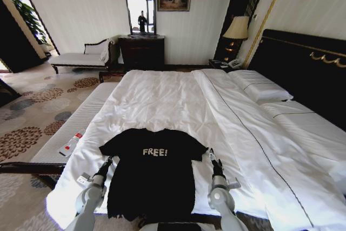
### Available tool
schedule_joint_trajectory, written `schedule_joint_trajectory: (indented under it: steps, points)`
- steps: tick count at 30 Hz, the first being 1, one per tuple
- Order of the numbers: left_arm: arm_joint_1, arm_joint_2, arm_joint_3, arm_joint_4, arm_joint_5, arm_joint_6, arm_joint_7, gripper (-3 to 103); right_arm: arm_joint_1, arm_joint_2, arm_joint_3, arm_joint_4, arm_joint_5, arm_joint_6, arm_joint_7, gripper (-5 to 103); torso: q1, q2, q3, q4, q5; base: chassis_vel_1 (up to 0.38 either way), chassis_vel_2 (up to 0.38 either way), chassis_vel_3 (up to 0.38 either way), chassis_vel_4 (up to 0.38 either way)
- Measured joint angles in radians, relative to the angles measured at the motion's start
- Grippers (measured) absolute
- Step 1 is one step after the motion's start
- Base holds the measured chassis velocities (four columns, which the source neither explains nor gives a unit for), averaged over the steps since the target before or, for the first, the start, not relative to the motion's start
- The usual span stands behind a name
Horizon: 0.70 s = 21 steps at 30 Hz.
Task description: Fold the clothes on the bed.
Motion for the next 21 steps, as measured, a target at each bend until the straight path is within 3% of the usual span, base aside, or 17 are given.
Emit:
schedule_joint_trajectory:
  steps: [1,3,8,11,12,16,18,21]
  points:
    - [0.002,0.001,0.000,-0.001,0.004,0.000,0.000,-2,0.000,0.000,0.000,0.000,0.000,0.000,0.000,100,0.000,0.000,0.000,0.0000,0.0001,0.000,0.000,0.000,0.000]
    - [0.003,0.002,0.000,-0.001,0.009,-0.001,0.000,2,0.000,0.000,0.000,0.000,0.000,0.000,0.001,100,0.000,0.000,0.000,0.0001,0.0000,0.000,0.000,0.000,0.000]
    - [0.002,0.001,0.000,-0.001,0.010,-0.001,-0.001,24,0.001,0.001,0.000,0.001,0.000,0.000,0.001,100,0.000,0.000,0.000,0.0001,0.0000,0.000,0.000,0.000,0.000]
    - [0.002,0.001,0.000,-0.001,0.011,-0.001,-0.001,29,0.000,0.002,0.000,0.001,-0.001,0.000,0.001,100,0.000,0.000,0.000,0.0001,0.0001,0.000,0.000,0.000,0.000]
    - [0.002,0.000,0.000,0.000,0.011,-0.002,-0.001,37,-0.001,0.002,0.000,0.001,-0.001,0.000,0.001,100,0.000,0.000,0.000,0.0001,0.0000,0.000,0.000,0.000,0.000]
    - [0.002,-0.003,0.000,0.001,0.012,-0.002,-0.001,26,-0.002,0.001,0.001,-0.001,-0.001,0.001,0.002,100,0.000,0.000,0.000,0.0000,0.0000,0.000,0.000,0.000,0.000]
    - [0.002,-0.006,0.000,0.002,0.012,-0.003,-0.001,16,-0.003,0.001,0.001,-0.001,-0.001,0.001,0.002,100,0.000,0.000,0.000,0.0000,0.0000,0.000,0.000,0.000,0.000]
    - [0.003,-0.009,0.000,0.002,0.012,-0.004,-0.001,11,-0.003,0.002,0.002,-0.001,-0.001,0.001,0.002,100,0.000,0.000,0.000,0.0000,0.0000,0.000,0.000,0.000,0.000]
